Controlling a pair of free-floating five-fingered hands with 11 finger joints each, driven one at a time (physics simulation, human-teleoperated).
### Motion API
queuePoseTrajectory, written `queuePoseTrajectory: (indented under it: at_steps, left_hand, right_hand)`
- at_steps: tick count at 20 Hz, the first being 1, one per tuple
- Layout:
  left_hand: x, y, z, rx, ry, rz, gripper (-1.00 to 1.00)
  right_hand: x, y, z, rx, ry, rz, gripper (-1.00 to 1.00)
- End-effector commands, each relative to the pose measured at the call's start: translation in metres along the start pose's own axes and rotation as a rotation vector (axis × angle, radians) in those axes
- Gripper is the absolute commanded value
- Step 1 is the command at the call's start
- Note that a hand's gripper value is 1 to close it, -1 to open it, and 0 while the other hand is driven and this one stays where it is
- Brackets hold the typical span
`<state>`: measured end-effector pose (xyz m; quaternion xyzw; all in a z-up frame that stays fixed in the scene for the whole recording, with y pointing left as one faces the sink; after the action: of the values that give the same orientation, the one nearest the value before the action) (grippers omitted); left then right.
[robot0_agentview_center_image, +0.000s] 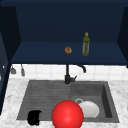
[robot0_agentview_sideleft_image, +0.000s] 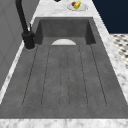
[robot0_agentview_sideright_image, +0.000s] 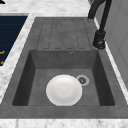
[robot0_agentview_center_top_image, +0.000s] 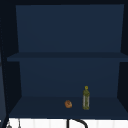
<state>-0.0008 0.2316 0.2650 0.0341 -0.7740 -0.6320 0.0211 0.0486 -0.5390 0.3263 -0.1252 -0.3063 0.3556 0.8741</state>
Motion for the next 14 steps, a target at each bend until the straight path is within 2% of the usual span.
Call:
queuePoseTrajectory:
  at_steps: [1,5,7,10,14]
  left_hand:
    - [0.0,0.0,0.0,0.0,0.0,0.0,0.0]
    - [0.0,0.0,0.0,0.0,0.0,0.0,0.0]
    - [0.0,0.0,0.0,0.0,0.0,0.0,0.0]
    - [0.0,0.0,0.0,0.0,0.0,0.0,0.0]
    - [0.0,0.0,0.0,0.0,0.0,0.0,0.0]
  right_hand:
    - [-0.004,0.01,-0.009,0.049,0.048,0.122,-1.0]
    - [-0.008,0.017,-0.019,0.064,0.046,0.173,-1.0]
    - [-0.01,0.02,-0.019,0.081,0.022,0.195,-1.0]
    - [-0.011,0.023,-0.021,0.104,-0.016,0.213,-1.0]
    - [-0.015,0.026,-0.027,0.14,-0.017,0.244,-1.0]
